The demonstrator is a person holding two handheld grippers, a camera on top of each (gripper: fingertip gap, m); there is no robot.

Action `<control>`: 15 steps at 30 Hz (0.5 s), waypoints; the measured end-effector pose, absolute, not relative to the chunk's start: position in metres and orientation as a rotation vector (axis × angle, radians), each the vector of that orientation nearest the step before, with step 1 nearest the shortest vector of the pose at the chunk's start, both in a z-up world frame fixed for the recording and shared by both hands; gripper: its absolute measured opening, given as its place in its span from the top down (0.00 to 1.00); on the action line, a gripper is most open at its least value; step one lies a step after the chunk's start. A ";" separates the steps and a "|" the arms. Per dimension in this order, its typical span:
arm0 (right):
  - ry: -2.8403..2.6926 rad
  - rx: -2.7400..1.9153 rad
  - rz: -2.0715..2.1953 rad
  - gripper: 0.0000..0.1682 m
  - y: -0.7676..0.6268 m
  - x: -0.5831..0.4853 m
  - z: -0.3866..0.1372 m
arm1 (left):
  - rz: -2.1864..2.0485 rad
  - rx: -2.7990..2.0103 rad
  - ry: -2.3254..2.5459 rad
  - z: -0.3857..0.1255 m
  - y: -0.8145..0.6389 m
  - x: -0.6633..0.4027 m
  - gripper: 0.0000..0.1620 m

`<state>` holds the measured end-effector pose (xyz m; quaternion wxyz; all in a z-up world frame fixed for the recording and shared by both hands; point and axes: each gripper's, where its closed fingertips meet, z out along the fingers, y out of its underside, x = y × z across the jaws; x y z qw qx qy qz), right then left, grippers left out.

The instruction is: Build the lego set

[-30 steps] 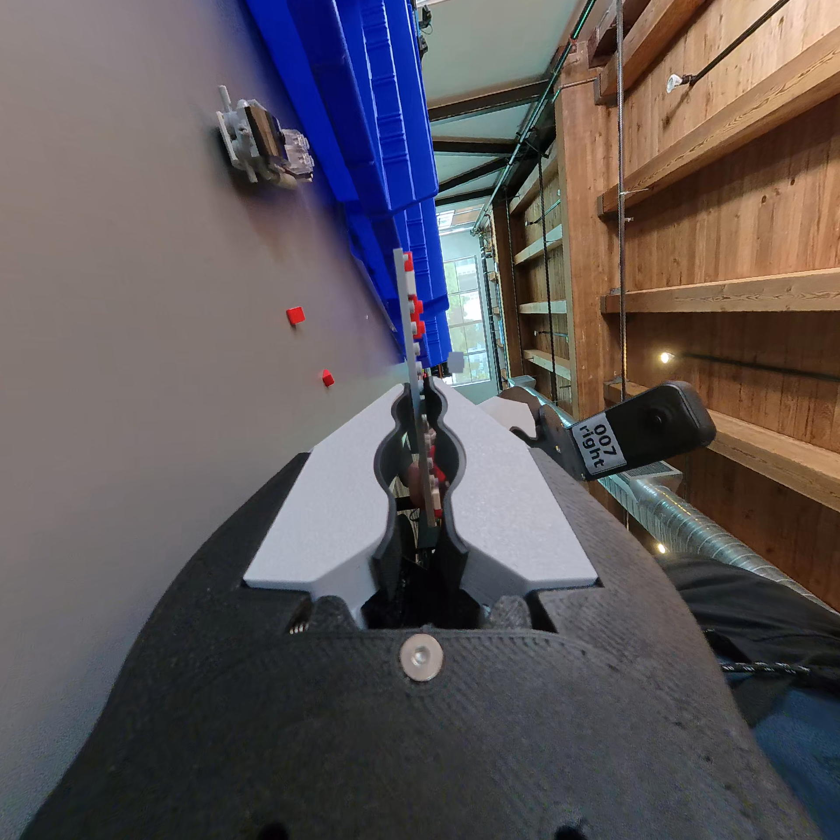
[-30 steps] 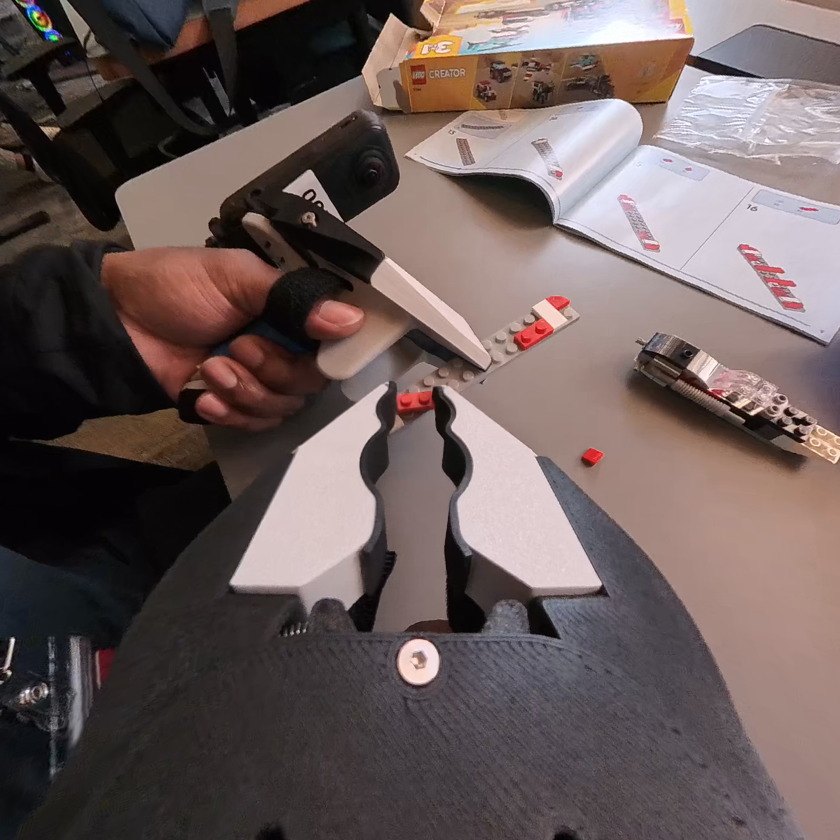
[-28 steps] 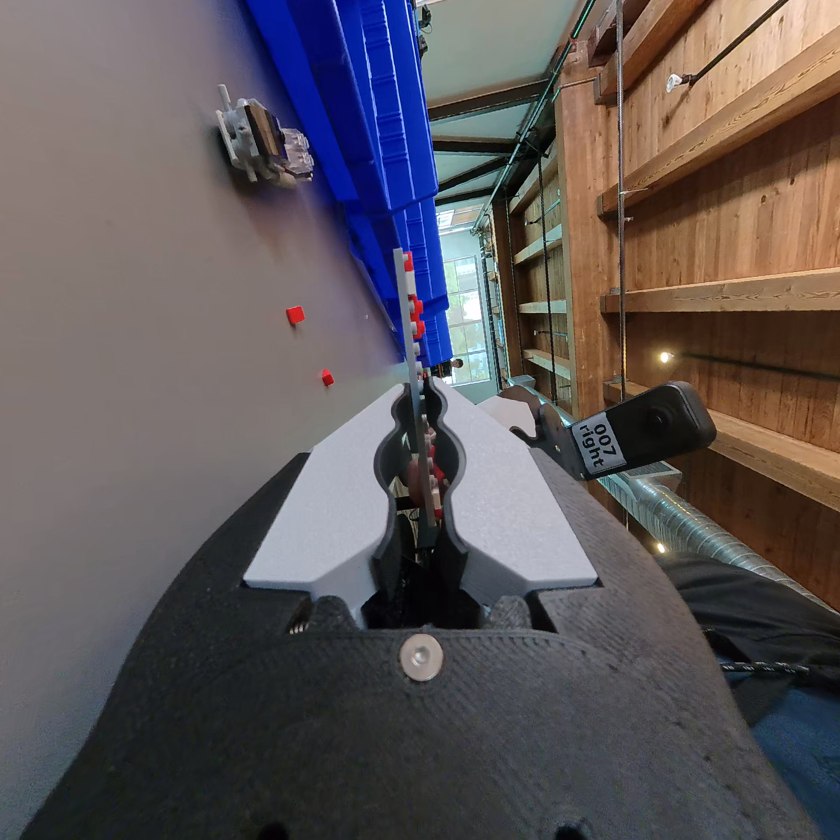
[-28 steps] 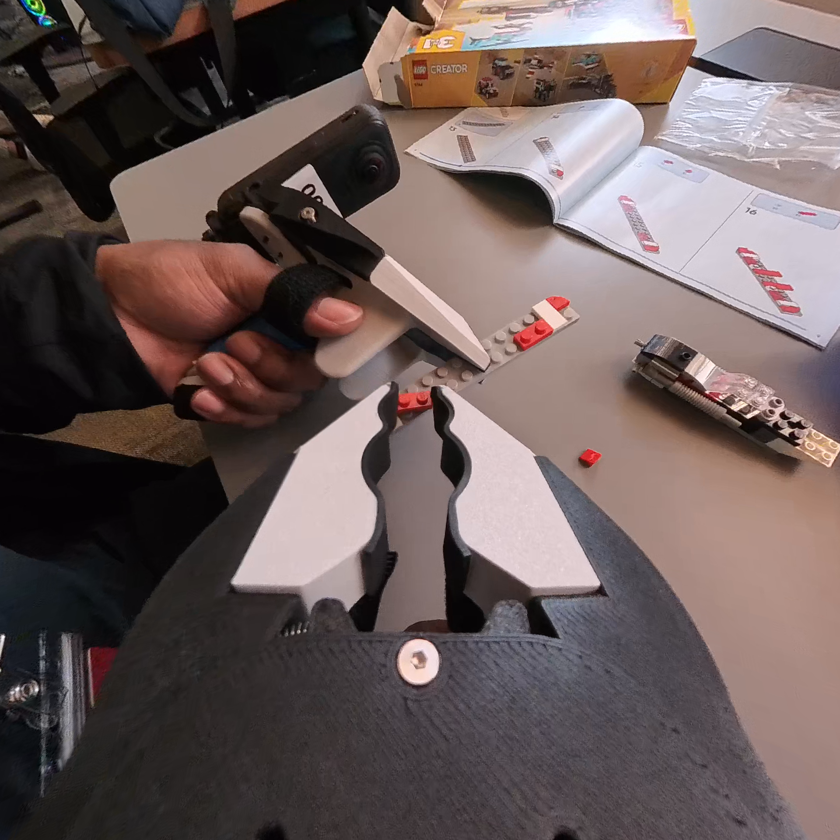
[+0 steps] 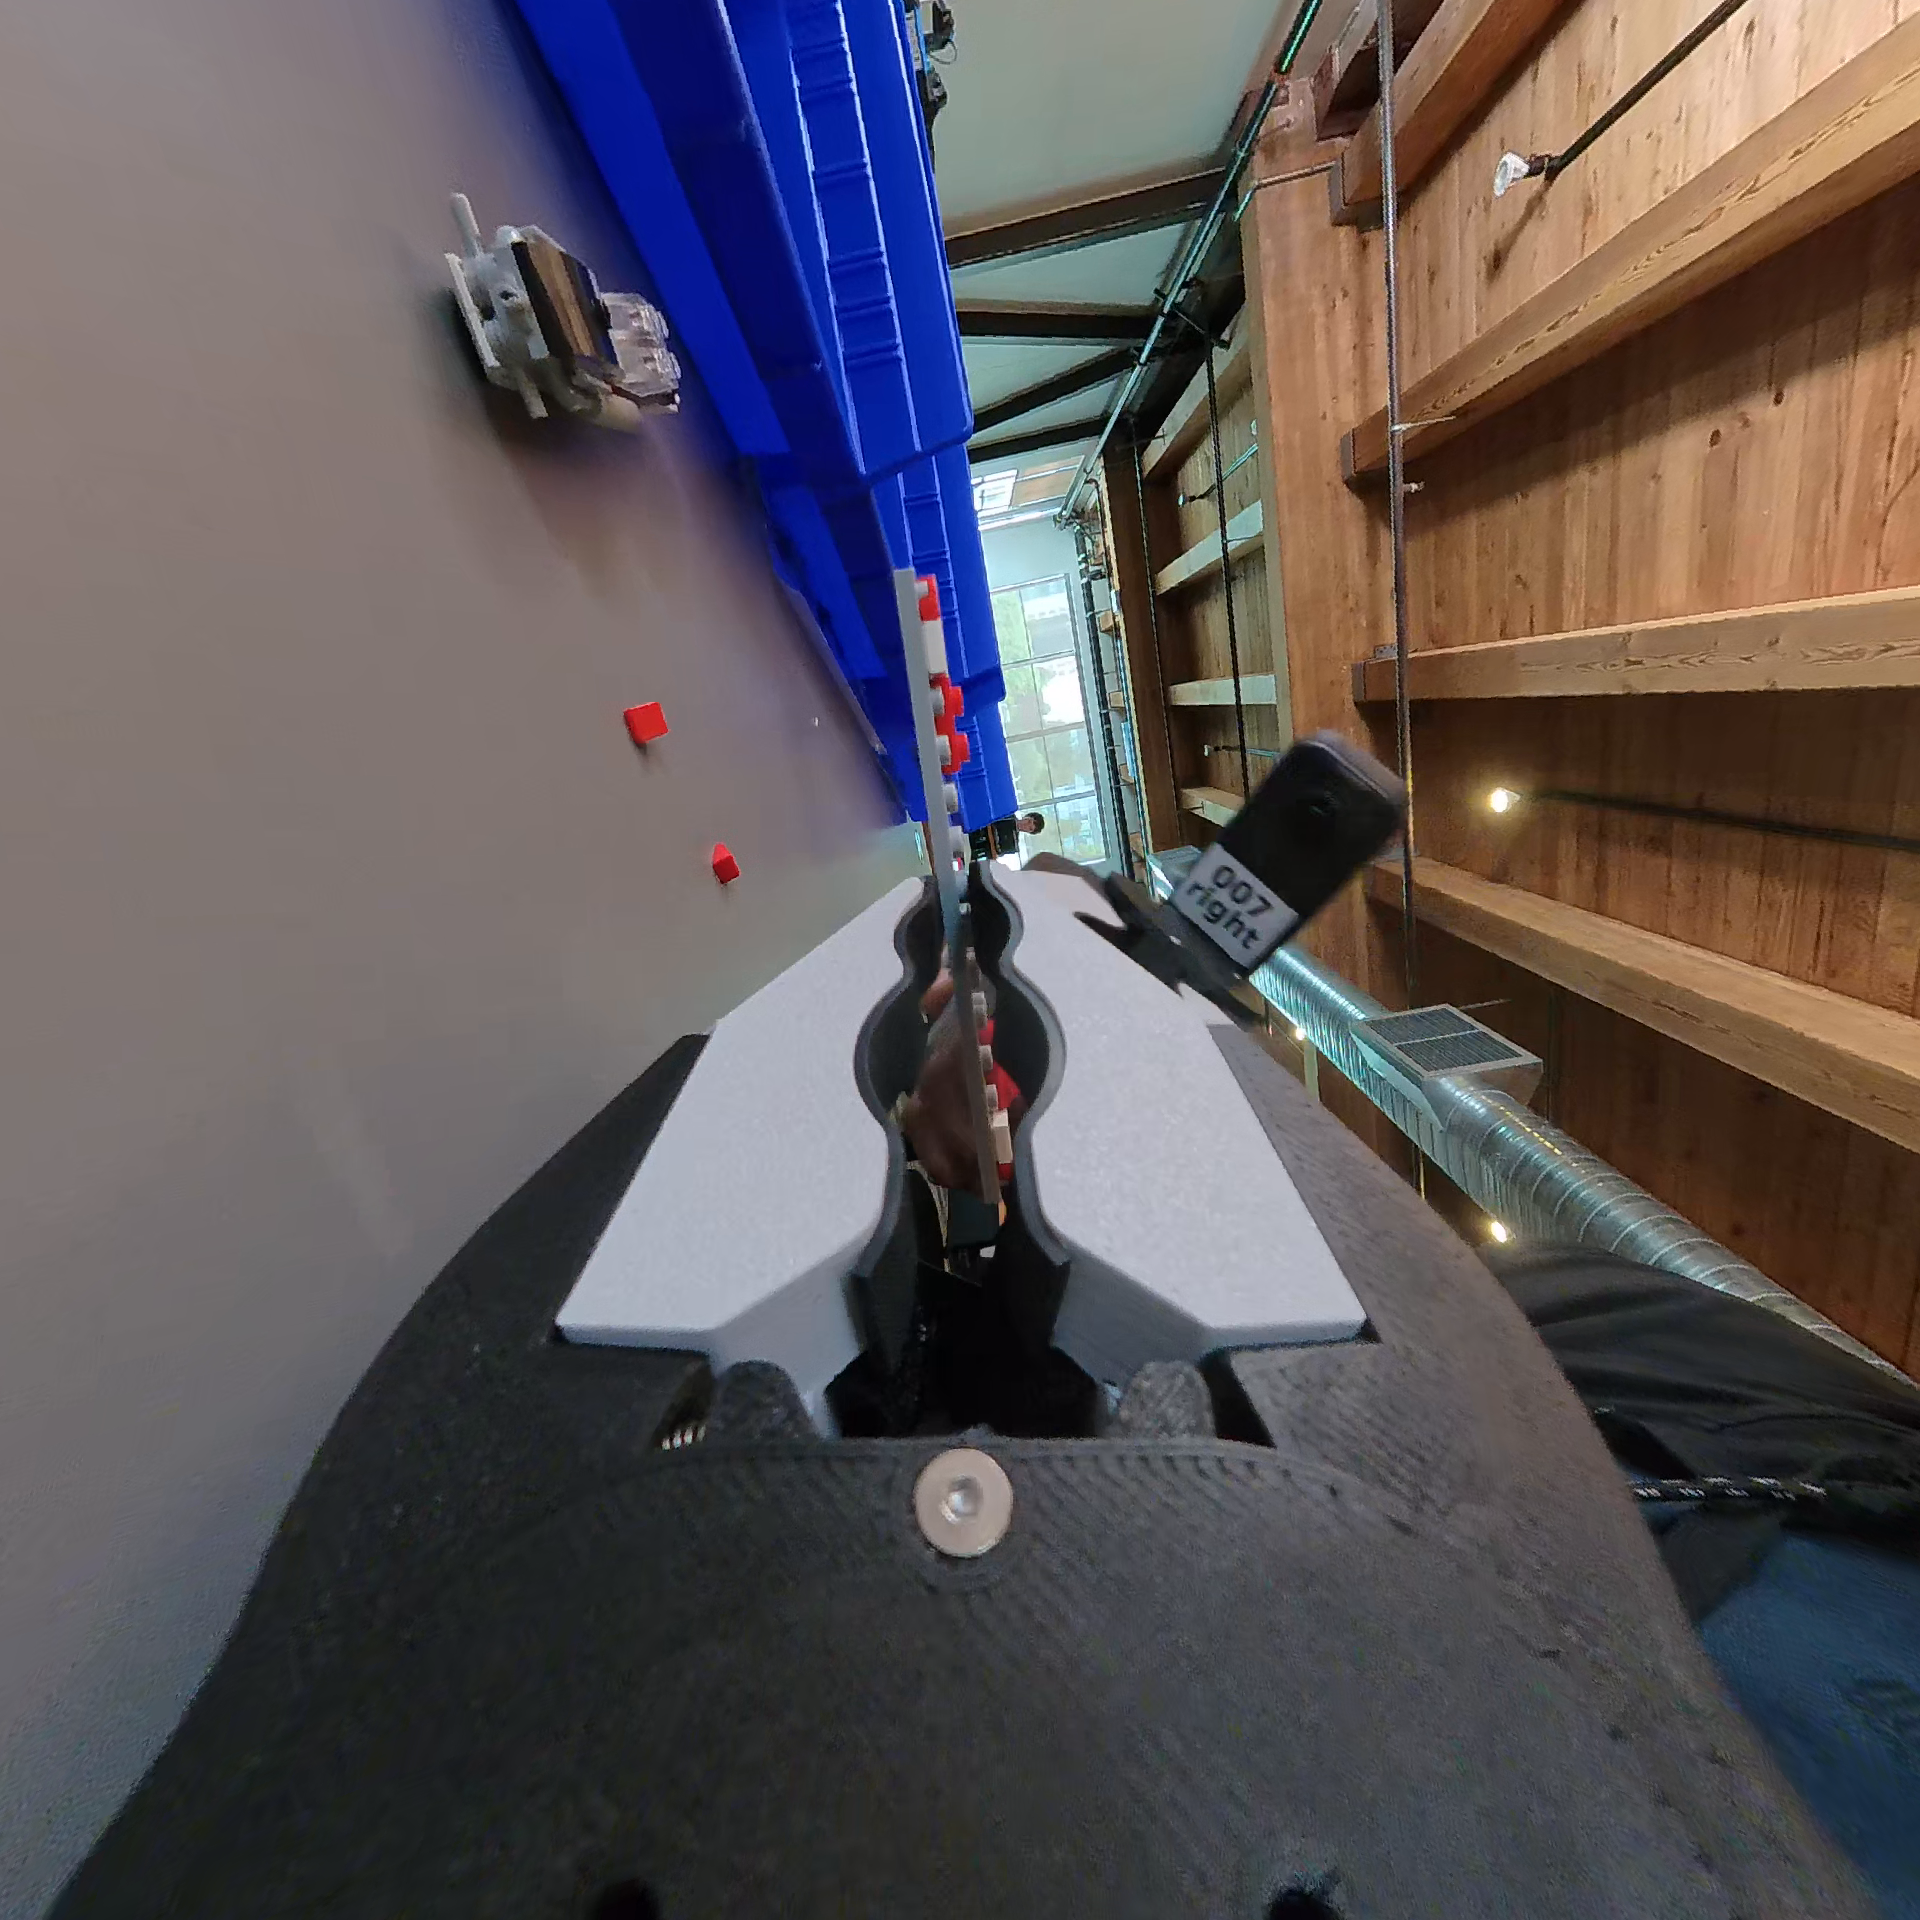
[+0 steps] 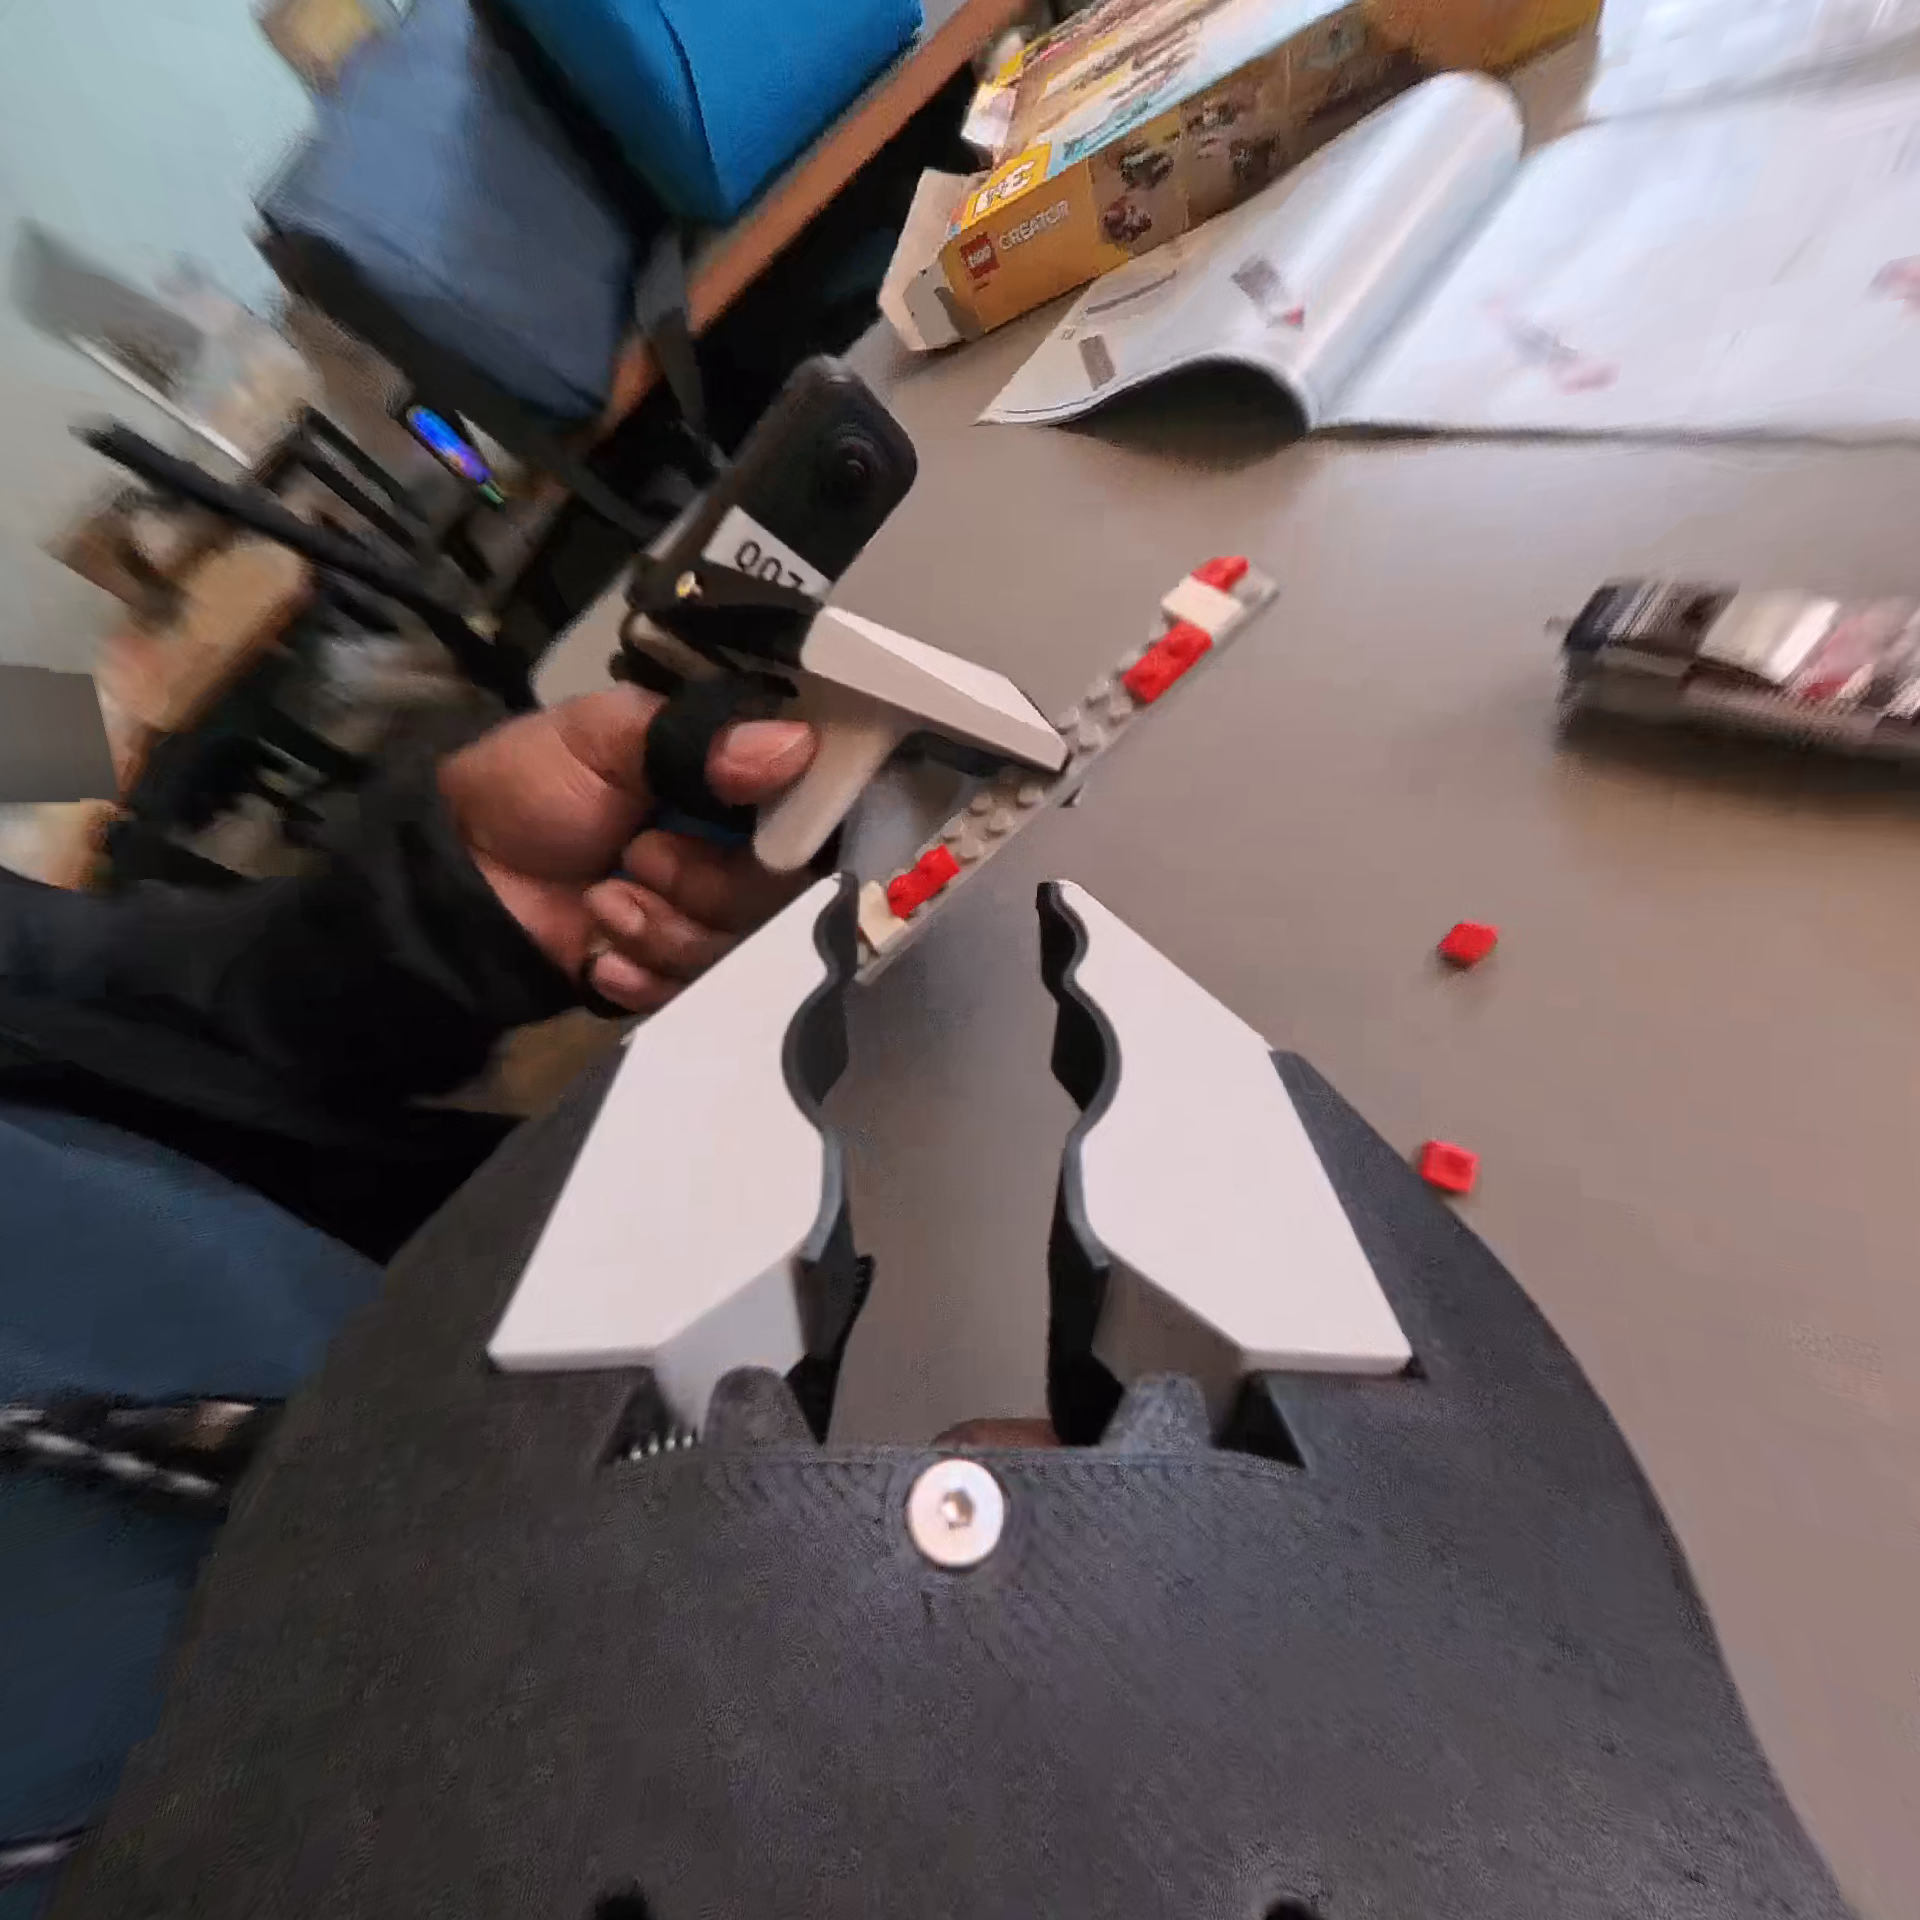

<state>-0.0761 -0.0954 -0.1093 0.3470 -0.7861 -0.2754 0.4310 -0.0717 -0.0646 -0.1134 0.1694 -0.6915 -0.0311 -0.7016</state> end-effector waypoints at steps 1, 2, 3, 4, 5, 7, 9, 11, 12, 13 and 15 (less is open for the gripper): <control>-0.649 -2.058 1.212 0.79 -0.096 -0.077 -0.110 | -1.995 -1.964 -0.085 -0.113 -0.065 -0.071 0.97; -0.591 -2.065 1.302 0.78 -0.097 -0.078 -0.109 | -1.994 -1.963 -0.081 -0.113 -0.065 -0.071 0.96; -0.533 -2.069 1.378 0.78 -0.098 -0.079 -0.108 | -1.995 -1.961 -0.078 -0.113 -0.065 -0.070 0.96; -0.486 -2.070 1.444 0.78 -0.098 -0.080 -0.107 | -1.996 -1.959 -0.075 -0.112 -0.066 -0.070 0.97; -0.454 -2.073 1.493 0.78 -0.098 -0.081 -0.107 | -1.996 -1.956 -0.070 -0.111 -0.066 -0.070 0.97; -0.420 -2.085 1.557 0.78 -0.100 -0.084 -0.108 | -1.994 -1.950 -0.059 -0.110 -0.067 -0.069 0.97; -0.402 -2.099 1.598 0.78 -0.101 -0.087 -0.109 | -1.994 -1.946 -0.049 -0.109 -0.067 -0.069 0.97; -0.403 -2.114 1.608 0.78 -0.102 -0.089 -0.112 | -1.997 -1.941 -0.044 -0.108 -0.068 -0.069 0.96; -0.401 -2.113 1.615 0.79 -0.102 -0.090 -0.111 | -1.997 -1.940 -0.041 -0.108 -0.068 -0.069 0.96; -0.400 -2.109 1.625 0.81 -0.102 -0.090 -0.111 | -2.000 -1.937 -0.038 -0.107 -0.068 -0.069 0.96; -0.396 -2.104 1.633 0.86 -0.101 -0.090 -0.111 | -2.006 -1.931 -0.029 -0.106 -0.069 -0.069 0.96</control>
